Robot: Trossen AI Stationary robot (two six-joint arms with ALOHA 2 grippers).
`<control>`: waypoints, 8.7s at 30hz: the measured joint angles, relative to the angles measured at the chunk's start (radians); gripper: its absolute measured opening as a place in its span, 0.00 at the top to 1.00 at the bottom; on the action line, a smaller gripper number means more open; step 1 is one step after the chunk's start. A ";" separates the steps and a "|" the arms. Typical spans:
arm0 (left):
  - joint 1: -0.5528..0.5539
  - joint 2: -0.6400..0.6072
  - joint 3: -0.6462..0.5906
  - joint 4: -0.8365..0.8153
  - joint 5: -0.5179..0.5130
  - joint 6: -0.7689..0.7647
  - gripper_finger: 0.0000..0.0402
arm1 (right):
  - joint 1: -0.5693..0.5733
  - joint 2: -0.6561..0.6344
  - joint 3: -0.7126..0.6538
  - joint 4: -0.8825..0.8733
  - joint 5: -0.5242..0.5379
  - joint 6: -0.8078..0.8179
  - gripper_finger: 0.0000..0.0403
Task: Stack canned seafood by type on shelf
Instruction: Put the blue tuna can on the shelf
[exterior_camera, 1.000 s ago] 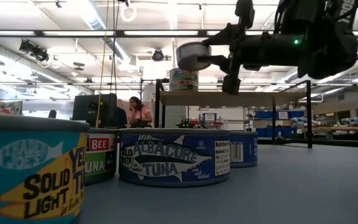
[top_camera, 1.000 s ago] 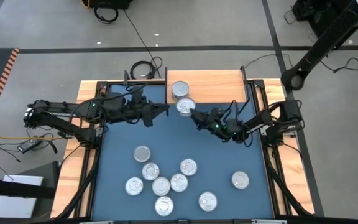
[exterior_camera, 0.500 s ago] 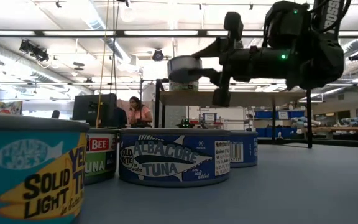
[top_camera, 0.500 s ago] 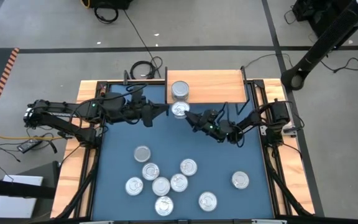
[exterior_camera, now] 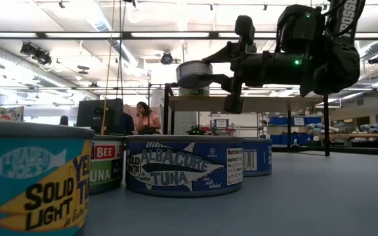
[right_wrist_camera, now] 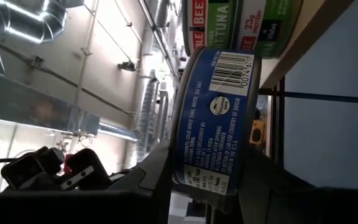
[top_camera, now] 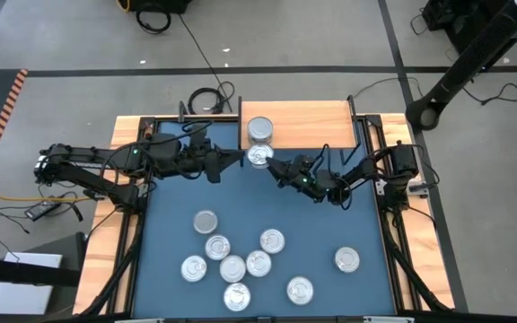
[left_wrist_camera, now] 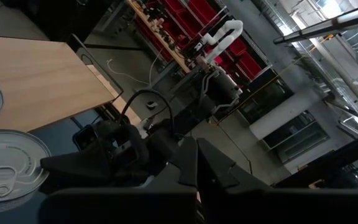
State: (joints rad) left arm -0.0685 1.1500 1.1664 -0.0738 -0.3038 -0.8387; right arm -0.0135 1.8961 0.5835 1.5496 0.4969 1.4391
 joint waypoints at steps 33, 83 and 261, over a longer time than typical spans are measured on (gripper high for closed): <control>0.000 0.000 0.000 -0.008 0.000 0.019 1.00 | -0.055 0.000 -0.001 -0.046 0.049 0.053 0.68; 0.000 0.000 0.000 -0.008 0.018 0.027 1.00 | -0.090 -0.001 0.127 -0.279 0.209 0.115 0.53; 0.337 0.349 -0.236 0.256 0.183 0.486 1.00 | -0.124 -0.001 0.127 -0.243 0.137 0.233 0.45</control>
State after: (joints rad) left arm 0.2684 1.4994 0.9306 0.1823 -0.1208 -0.3524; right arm -0.1371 1.8954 0.7109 1.3063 0.6334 1.6726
